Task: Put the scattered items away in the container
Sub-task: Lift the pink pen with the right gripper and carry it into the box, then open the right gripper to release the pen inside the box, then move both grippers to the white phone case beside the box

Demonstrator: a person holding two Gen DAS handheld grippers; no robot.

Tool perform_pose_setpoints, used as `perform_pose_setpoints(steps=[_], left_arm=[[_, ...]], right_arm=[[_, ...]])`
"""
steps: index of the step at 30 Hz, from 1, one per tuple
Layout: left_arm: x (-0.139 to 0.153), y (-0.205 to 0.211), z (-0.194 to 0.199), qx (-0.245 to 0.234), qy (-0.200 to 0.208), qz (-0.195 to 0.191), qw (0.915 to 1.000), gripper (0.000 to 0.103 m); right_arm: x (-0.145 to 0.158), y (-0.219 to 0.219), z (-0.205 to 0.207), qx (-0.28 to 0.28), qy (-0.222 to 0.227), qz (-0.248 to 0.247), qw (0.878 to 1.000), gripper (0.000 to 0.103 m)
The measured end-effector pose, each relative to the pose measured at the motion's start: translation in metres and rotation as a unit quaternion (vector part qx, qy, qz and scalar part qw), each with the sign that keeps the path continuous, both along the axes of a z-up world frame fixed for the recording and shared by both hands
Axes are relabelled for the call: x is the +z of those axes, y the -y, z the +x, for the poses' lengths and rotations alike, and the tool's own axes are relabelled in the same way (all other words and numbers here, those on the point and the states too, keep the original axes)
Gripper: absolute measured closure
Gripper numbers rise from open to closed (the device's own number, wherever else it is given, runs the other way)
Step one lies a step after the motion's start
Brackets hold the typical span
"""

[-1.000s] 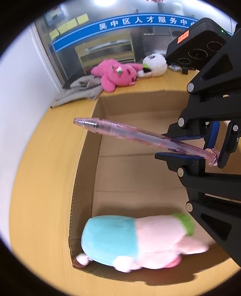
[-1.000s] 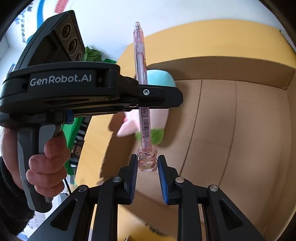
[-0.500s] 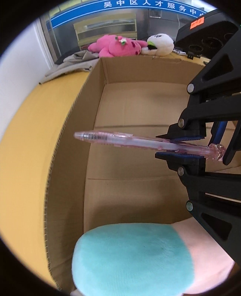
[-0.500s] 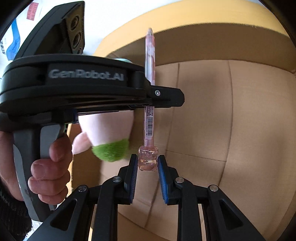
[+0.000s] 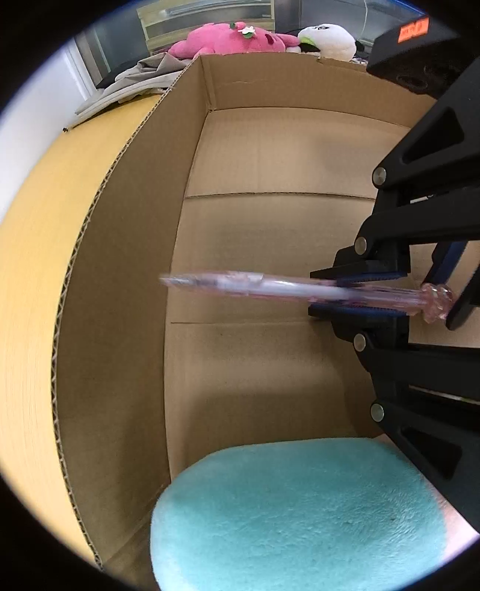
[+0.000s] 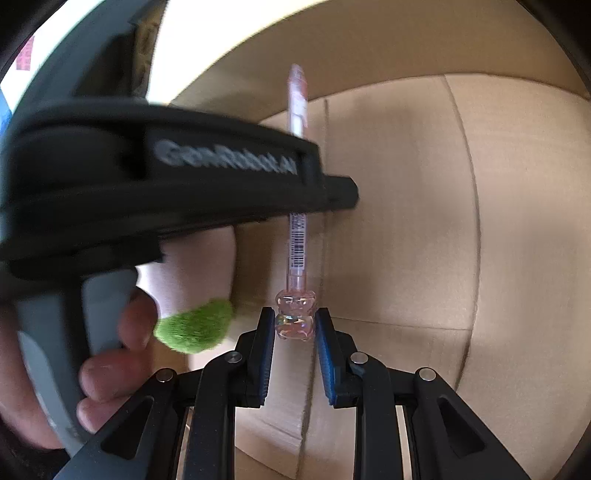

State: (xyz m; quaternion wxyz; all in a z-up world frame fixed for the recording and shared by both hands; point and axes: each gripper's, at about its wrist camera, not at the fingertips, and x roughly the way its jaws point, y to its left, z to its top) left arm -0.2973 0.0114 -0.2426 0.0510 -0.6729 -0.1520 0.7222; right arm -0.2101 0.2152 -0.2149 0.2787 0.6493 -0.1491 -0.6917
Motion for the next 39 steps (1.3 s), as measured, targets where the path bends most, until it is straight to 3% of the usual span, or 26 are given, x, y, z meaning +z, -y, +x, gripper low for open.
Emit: perform_pose_setpoints(steps=[3,5,6,7,10,16,19,21,25,31,33,36,39], left_arm=[[0.014,0.006,0.003,0.015,-0.007,0.006,0.9998,0.081],[0.034,0.010,0.007,0.015,-0.030,-0.004,0.9994,0.073],[0.048,0.012,0.011,0.016,-0.046,-0.013,0.9988,0.065],[0.062,0.016,0.017,0.019,-0.060,-0.017,0.9979,0.054],[0.105,0.032,0.043,0.025,-0.100,-0.006,0.9947,0.046],[0.164,0.045,0.112,0.016,-0.130,-0.039,0.9906,0.044],[0.176,0.044,0.145,0.020,-0.125,-0.027,0.9916,0.037],[0.179,0.038,0.170,0.016,-0.126,-0.023,0.9917,0.037],[0.163,0.020,0.208,0.008,-0.102,-0.007,0.9947,0.037],[0.137,-0.009,0.263,-0.021,-0.072,0.020,0.9970,0.037],[0.132,-0.022,0.275,-0.042,-0.066,0.028,0.9966,0.037],[0.121,-0.044,0.290,-0.065,-0.052,0.038,0.9958,0.037],[0.104,-0.070,0.302,-0.083,-0.035,0.043,0.9951,0.037]], right_arm=[[-0.003,-0.011,0.005,-0.016,0.004,0.001,1.000,0.074],[0.002,-0.020,0.010,-0.025,0.000,-0.010,1.000,0.048],[0.006,-0.025,0.013,-0.031,-0.003,-0.011,0.999,0.018],[0.010,-0.031,0.017,-0.037,-0.004,-0.019,0.999,0.009],[0.027,-0.051,0.035,-0.051,-0.003,-0.057,0.997,0.009],[0.080,-0.090,0.082,-0.062,-0.064,-0.057,0.994,0.008],[0.105,-0.086,0.073,-0.038,-0.113,-0.017,0.993,0.005],[0.131,-0.099,0.099,-0.024,-0.143,-0.002,0.989,0.004],[0.143,-0.134,0.131,-0.022,-0.170,0.008,0.985,0.002],[0.132,-0.176,0.193,-0.019,-0.185,0.022,0.982,0.002],[0.116,-0.191,0.212,-0.015,-0.168,0.028,0.985,0.002],[0.089,-0.216,0.233,-0.022,-0.136,0.075,0.988,0.002],[0.061,-0.235,0.235,-0.050,-0.088,0.099,0.990,0.002]])
